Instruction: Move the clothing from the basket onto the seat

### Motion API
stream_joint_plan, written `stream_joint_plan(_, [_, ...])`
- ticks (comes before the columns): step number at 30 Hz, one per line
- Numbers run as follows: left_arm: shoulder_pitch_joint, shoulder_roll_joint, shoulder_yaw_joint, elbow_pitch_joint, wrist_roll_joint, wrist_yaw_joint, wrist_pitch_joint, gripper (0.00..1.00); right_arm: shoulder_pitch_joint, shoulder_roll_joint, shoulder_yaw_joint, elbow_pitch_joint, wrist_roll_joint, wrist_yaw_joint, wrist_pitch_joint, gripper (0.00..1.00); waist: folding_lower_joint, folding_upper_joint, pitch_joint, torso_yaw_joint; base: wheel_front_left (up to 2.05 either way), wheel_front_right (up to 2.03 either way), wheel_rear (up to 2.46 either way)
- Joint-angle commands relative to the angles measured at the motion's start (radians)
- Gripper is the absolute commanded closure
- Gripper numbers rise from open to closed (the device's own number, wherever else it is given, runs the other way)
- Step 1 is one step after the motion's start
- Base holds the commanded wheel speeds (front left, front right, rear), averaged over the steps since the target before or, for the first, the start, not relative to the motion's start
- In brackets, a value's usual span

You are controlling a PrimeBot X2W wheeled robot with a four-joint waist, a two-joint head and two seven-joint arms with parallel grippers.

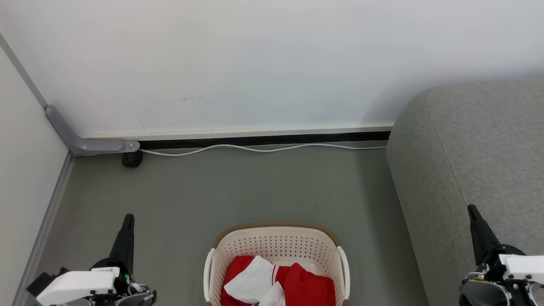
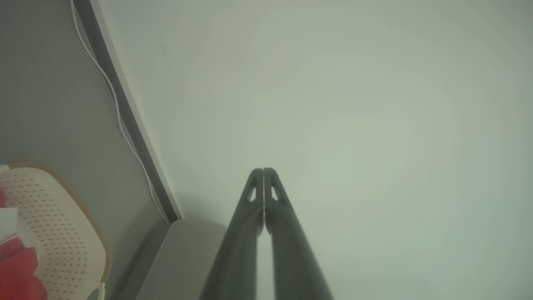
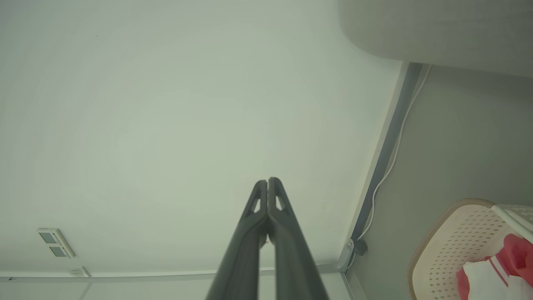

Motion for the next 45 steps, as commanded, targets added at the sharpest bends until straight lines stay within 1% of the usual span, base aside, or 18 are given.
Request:
stream_joint_plan(1, [-0.058,0.018,0.033,-0.028,-0.004,-0.008,0.006,1.0,-0.019,-0.01,0.018,-0.031,0.012,0.002,0.007,1.0,0.0,-0.0001,0.0,0.0,0.0,0.0,0.0])
stream_joint_plan(40, [-0.058,0.018,0.033,-0.028,-0.004,-0.008,0.006,1.0,-0.019,-0.01,0.018,-0.031,0.012,0.002,0.007,1.0,0.0,-0.0001,0.0,0.0,0.0,0.0,0.0])
stream_joint_plan(41, [0.0,0.0,0.0,0.0,0.0,0.0,0.0,0.0,0.0,0.0,0.0,0.0,0.0,0.0,0.0,0.0,0.0,-0.0001,0.0,0.0,0.0,0.0,0.0])
stream_joint_plan(42, [0.002,-0.002,0.0,0.005,0.0,0.0,-0.001,0.0,0.0,0.001,0.001,0.005,-0.001,0.0,0.0,0.0,0.0,-0.0001,0.0,0.0,0.0,0.0,0.0])
stream_joint_plan(43, [0.006,-0.006,-0.001,0.016,0.0,0.0,-0.001,1.0,0.005,0.004,0.003,0.014,-0.001,0.0,-0.001,1.0,0.0,-0.0001,0.0,0.0,0.0,0.0,0.0])
stream_joint_plan(44, [0.016,-0.012,-0.002,0.029,0.0,0.0,-0.001,0.0,0.014,0.009,0.005,0.027,-0.001,0.0,-0.001,0.0,0.0,-0.0001,0.0,0.0,0.0,0.0,0.0])
stream_joint_plan(45, [0.028,-0.018,-0.002,0.042,0.0,0.0,-0.001,0.0,0.024,0.014,0.007,0.039,-0.001,0.0,-0.001,0.0,0.0,-0.0001,0.001,0.0,0.0,0.0,0.0])
